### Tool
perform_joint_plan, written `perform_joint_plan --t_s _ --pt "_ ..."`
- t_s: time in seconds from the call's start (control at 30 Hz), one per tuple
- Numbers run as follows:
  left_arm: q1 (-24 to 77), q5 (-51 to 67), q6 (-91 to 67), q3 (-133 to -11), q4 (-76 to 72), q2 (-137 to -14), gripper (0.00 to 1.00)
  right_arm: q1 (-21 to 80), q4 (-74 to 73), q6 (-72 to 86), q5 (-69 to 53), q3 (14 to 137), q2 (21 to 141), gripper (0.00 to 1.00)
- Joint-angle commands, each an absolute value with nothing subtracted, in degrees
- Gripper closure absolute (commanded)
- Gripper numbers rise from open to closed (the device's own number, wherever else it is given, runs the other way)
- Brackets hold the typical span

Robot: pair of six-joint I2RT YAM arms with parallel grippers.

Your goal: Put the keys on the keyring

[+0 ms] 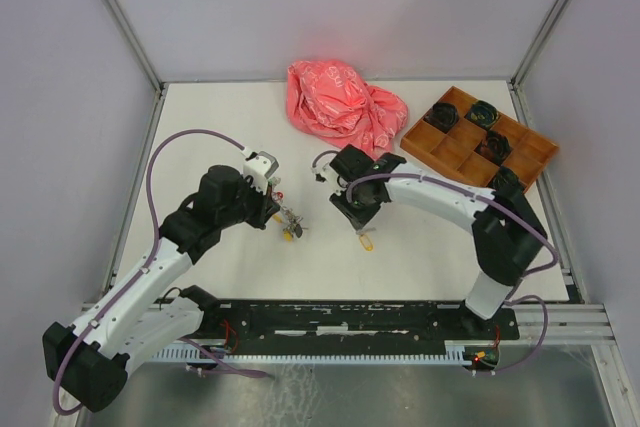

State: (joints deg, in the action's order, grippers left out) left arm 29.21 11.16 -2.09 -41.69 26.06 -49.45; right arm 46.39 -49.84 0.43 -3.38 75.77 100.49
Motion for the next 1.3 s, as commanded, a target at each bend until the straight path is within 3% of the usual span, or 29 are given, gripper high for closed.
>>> perform_joint_plan --t_s 0.0,0.3,0.5,0.87,1.27 --pt "28.85 13.33 -1.92 -42.69 22.42 -48.91 0.97 46.41 -28.75 6.00 -5.33 61.30 91.97 0.64" --pt "28.79 13.82 -2.20 -42.45 21.97 -48.88 0.97 46.35 -1.07 9.73 -0.44 40.56 80.58 0.65" --pt "28.75 13.97 -2.20 -42.45 21.97 -49.31 0.97 46.41 8.21 10.91 3.06 31.53 74.40 0.65" --pt "28.74 14.23 -2.20 -42.32 21.71 -49.53 0.97 46.41 20.03 16.26 4.15 23.27 74.58 0.69" --pt "28.75 14.33 -2.15 -42.34 21.71 -49.92 0.97 46.92 22.59 16.51 4.35 22.91 76.74 0.70"
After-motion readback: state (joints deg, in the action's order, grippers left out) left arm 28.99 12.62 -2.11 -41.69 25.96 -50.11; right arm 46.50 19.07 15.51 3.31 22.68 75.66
